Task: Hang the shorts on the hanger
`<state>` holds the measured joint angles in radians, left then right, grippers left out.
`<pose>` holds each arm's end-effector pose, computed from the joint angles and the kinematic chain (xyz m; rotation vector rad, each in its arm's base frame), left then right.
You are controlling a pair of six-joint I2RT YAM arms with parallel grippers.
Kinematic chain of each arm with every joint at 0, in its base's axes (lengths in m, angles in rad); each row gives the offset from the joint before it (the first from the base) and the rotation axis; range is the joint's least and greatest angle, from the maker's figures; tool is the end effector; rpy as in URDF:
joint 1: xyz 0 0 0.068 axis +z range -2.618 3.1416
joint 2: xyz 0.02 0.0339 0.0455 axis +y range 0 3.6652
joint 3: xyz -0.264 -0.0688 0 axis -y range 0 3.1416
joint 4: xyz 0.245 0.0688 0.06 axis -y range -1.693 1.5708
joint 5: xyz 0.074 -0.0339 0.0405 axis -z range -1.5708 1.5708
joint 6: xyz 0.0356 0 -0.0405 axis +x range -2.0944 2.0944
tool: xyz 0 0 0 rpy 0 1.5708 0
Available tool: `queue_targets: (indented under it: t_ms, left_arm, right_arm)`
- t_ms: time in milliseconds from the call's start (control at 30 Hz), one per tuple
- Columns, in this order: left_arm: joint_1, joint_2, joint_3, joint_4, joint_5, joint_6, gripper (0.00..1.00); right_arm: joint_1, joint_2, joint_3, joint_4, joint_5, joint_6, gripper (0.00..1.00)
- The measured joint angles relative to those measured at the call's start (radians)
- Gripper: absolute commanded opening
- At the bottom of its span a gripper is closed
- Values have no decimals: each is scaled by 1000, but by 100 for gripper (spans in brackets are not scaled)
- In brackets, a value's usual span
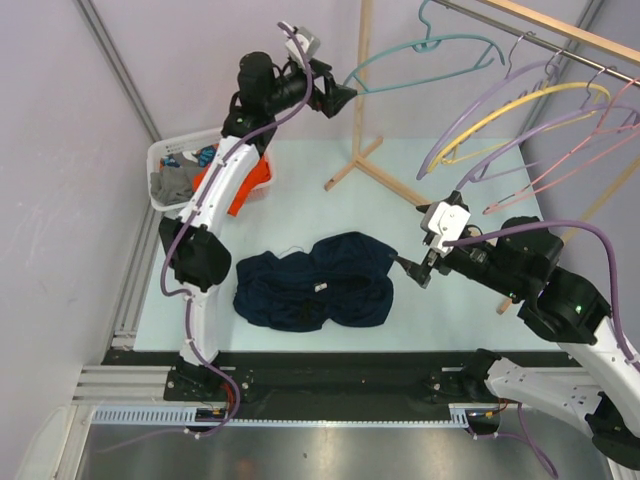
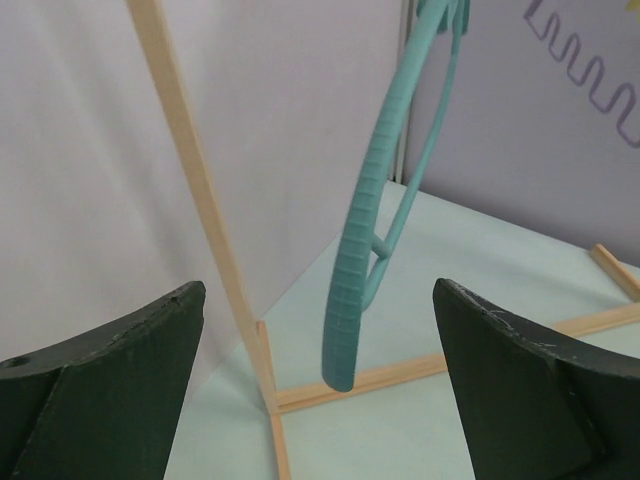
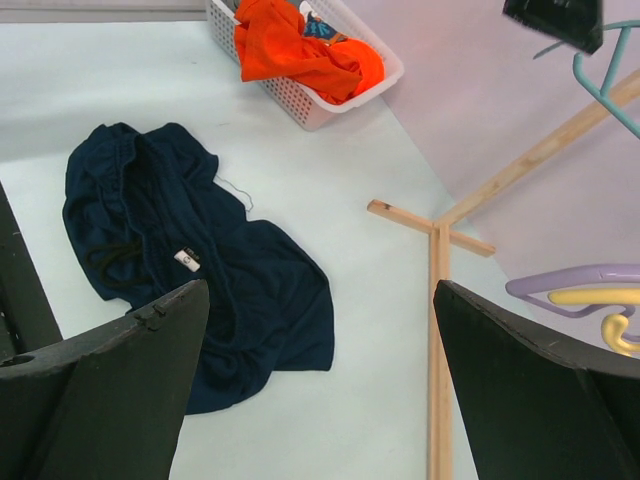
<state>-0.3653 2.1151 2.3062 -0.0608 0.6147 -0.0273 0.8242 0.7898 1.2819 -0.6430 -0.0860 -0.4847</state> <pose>0.4485 -0.1935 0.4582 0.7454 1.3138 -0.7579 0.0860 0.0975 0.4532 -1.1043 1.3342 0.3247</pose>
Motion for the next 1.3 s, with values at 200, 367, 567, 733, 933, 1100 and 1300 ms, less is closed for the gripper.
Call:
queue_targets:
  t_ms: [200, 367, 567, 733, 933, 1100, 1300]
  left_arm:
    - [-51, 43, 10, -1, 29, 9, 83]
    - [-87, 57, 29, -2, 51, 35, 61]
    - [-122, 57, 55, -14, 66, 67, 46]
    - [-165, 58, 92, -69, 4, 113, 40]
    - [-202, 58, 98, -81, -83, 133, 19]
    - [-202, 77, 127, -53, -142, 130, 6]
    - [-201, 96, 103, 42, -189, 113, 0]
  right_arm:
    - [-19, -10, 2, -8, -2, 6, 100]
    - [-29, -15, 2, -19, -2, 6, 100]
    - [-30, -16, 2, -20, -2, 6, 100]
    - [-30, -16, 2, -20, -1, 6, 100]
    - [-30, -16, 2, -22, -1, 6, 100]
    - [-30, -18, 2, -35, 2, 6, 100]
    - [-30, -17, 2, -43, 3, 5, 100]
